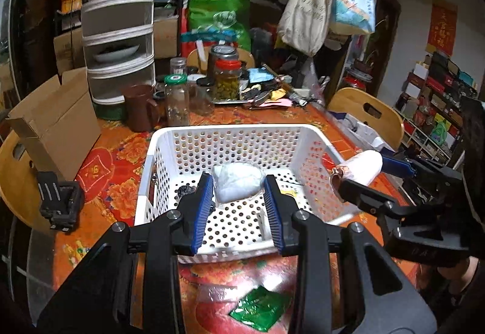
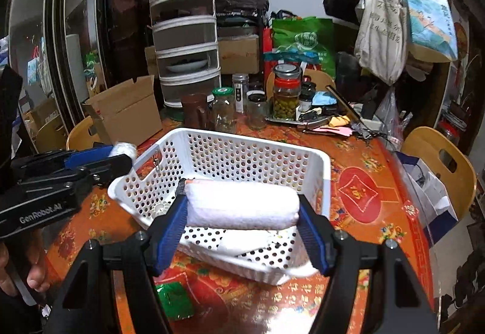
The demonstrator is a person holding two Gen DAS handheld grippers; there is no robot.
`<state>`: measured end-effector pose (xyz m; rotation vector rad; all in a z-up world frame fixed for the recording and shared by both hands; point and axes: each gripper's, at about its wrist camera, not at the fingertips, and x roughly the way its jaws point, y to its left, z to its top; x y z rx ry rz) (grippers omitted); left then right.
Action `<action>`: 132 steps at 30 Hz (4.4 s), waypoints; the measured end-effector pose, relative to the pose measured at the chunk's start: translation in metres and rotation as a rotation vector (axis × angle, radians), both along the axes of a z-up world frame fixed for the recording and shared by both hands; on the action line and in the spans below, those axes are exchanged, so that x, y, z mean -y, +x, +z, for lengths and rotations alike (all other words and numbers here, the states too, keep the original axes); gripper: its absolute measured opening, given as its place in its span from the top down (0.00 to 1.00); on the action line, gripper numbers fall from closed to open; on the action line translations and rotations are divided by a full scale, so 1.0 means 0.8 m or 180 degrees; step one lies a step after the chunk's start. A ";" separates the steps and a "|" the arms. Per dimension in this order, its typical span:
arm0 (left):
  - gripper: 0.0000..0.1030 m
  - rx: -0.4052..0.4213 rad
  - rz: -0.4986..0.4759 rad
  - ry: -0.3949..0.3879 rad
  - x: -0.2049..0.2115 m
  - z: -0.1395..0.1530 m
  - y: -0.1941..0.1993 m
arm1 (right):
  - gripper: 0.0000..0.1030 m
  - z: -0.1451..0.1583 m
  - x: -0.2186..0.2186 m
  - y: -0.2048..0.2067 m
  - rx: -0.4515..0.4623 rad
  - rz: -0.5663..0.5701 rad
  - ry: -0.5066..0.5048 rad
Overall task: Organize soft objects
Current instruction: 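Lower the bag into the basket with the left tool while the right tool lowers the towel in, then open both tools and withdraw them from the basket toward the table, then grasp the clear plastic bag with the left tool while the right tool grasps the green foil packet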
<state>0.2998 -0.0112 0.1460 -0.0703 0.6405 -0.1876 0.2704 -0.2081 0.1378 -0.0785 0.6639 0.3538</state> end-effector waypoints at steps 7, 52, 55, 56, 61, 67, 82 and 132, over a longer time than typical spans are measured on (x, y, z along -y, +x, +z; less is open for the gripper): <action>0.69 -0.0288 0.0055 -0.0034 -0.003 -0.030 0.057 | 0.32 -0.028 -0.007 0.050 -0.0238 -0.0016 -0.0076; 0.00 -0.0030 0.0207 -0.0051 -0.061 -0.060 -0.039 | 0.11 -0.038 0.018 -0.021 0.0023 -0.0054 0.0022; 0.00 -0.0105 0.0242 0.0024 -0.067 -0.096 -0.083 | 0.03 -0.072 0.032 -0.083 0.0022 0.0050 0.0246; 0.00 -0.0190 0.0237 0.0078 -0.066 -0.113 -0.088 | 0.02 -0.083 0.034 -0.095 0.0009 0.0061 0.0275; 0.00 -0.0693 0.0205 0.0154 -0.044 -0.194 -0.077 | 0.02 -0.159 0.043 -0.137 -0.0303 -0.0098 0.0490; 0.01 -0.0805 0.0201 0.0303 -0.014 -0.229 -0.052 | 0.02 -0.188 0.038 -0.149 -0.0447 -0.0067 0.0545; 0.50 -0.0536 0.0247 0.0120 -0.050 -0.233 -0.096 | 0.02 -0.191 -0.005 -0.142 -0.0475 0.0139 0.0496; 0.49 -0.0708 0.0383 -0.0615 -0.113 -0.254 -0.060 | 0.95 -0.210 -0.105 -0.098 -0.0671 0.0608 -0.0131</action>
